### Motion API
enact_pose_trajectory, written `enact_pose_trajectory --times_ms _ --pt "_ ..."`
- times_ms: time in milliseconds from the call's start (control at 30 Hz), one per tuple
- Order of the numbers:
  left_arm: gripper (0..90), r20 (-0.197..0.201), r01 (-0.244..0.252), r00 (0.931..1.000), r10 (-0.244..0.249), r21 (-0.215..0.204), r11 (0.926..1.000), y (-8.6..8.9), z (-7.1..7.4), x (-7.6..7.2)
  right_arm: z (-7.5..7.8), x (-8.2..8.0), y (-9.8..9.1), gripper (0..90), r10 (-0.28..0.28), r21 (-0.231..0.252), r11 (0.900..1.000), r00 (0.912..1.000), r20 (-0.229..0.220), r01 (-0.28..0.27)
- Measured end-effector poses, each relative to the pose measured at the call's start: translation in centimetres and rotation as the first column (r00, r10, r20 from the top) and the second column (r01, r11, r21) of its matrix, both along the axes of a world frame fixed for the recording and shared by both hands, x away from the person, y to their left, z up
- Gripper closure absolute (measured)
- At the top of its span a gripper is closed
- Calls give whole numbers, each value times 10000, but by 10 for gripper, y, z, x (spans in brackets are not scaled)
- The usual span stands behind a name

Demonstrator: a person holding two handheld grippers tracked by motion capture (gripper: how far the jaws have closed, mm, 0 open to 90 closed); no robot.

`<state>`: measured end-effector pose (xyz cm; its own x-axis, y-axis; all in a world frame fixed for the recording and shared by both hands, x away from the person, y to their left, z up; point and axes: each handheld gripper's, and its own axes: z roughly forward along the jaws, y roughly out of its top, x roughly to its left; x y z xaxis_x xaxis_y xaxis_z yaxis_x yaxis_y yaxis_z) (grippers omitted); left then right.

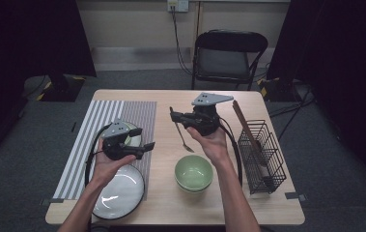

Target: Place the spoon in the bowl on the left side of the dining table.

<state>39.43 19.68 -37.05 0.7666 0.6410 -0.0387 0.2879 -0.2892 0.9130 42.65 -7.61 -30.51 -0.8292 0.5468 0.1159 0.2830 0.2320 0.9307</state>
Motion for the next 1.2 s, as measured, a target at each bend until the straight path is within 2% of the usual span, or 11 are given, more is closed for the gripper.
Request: enact_pose_trajectory --times_ms 133,200,267,333,400,467,633,800,967,1067,1200 --pt "268 49 230 9997 -229 -113 9997 -4 4 2 0 2 11 900 245 117 9996 9997 17 -245" --pt "244 -106 344 9993 -350 -506 9981 -5 3 3 -1 3 17 900 325 79 9994 9995 6 -325" --pt "218 -165 531 9984 -543 -675 9963 -6 2 2 -3 4 22 900 426 80 9991 9991 -38 -426" --pt "220 -181 552 9983 -561 -446 9975 -8 1 -1 -6 5 28 900 527 108 9986 9985 -133 -526" --pt "232 -182 670 9975 -684 -690 9954 -6 0 -2 -9 5 34 900 630 116 9980 9978 -192 -628" --pt "289 -126 740 9971 -752 -797 9941 -4 0 -3 -12 5 42 900 779 142 9969 9967 -232 -776" --pt "311 -55 827 9965 -838 -1030 9912 0 -2 0 -16 1 60 900 1175 174 9930 9928 -245 -1171" --pt "309 -19 757 9971 -763 -1007 9920 3 -3 1 -19 -4 74 900 1452 151 9893 9890 -267 -1448" --pt "498 92 690 9976 -684 -1034 9922 9 -5 1 -20 -7 80 900 1610 196 9868 9866 -260 -1605" --pt "564 -65 747 9971 -764 -1407 9872 12 -6 2 -18 -9 79 900 1600 250 9869 9869 -201 -1595" --pt "638 211 851 9963 -831 -1205 9891 13 -5 1 -17 -9 78 900 1586 340 9869 9872 -160 -1579"
